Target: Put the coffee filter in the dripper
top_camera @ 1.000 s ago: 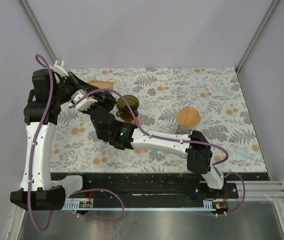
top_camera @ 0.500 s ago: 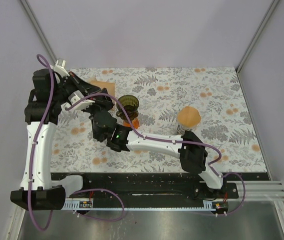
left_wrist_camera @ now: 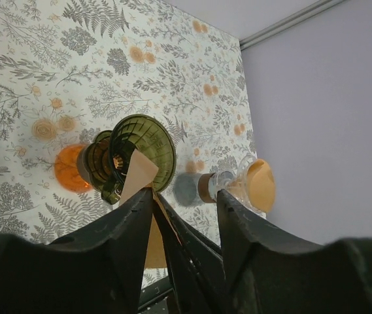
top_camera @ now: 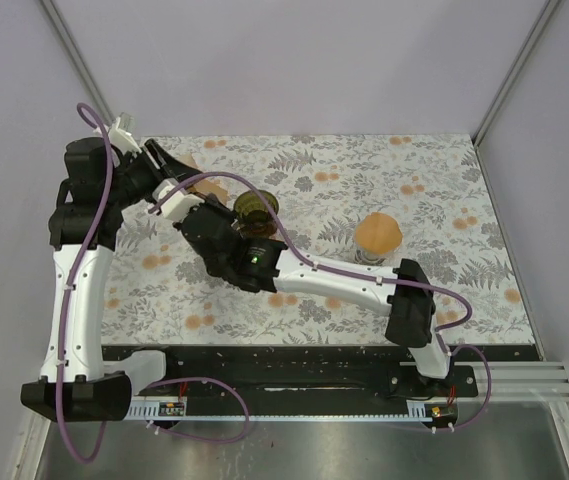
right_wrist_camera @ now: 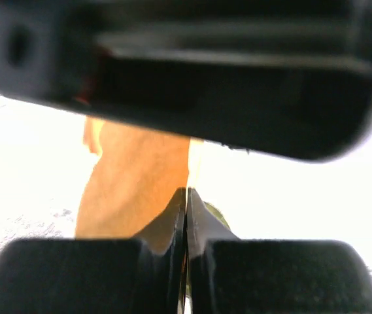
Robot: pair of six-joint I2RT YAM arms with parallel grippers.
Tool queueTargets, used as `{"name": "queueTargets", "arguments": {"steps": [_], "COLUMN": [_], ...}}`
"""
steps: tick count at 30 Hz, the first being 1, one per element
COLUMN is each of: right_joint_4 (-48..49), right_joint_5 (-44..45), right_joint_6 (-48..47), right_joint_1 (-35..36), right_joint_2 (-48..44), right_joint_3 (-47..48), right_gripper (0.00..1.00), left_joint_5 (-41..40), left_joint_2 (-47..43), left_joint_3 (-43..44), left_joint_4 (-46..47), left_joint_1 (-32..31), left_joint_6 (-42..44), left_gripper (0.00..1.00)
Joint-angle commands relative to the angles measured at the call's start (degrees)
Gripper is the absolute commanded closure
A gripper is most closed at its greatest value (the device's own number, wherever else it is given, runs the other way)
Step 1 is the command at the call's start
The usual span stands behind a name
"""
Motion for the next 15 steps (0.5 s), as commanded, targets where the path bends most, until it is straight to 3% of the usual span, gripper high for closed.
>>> {"name": "queueTargets", "arguments": {"steps": [1,8,15], "right_joint_4": [-15.23,-27.61,-41.06], "right_joint_5": [-9.80,-19.12,-26.07], "right_joint_6": [18.20,29.46,38.77], "right_joint_1": [-2.83,-5.99,-9.33], "right_joint_2": [-6.66,-11.85,-10.10], "right_joint_3": [2.12,3.78,13.25], "right_gripper": [1.00,1.00,1.00], "left_joint_5": [0.87,0.51,1.49], "left_joint_2": [-0.18,0.97,-0.26], "left_joint_3": [1.96,8.29,8.83], "left_joint_4": [2.52,0.41,0.15], "left_joint_1": [0.00,0.17,0.09], "left_joint_6": [5.27,12.13,18.98], "left_gripper": [0.50,0.37,0.29]}}
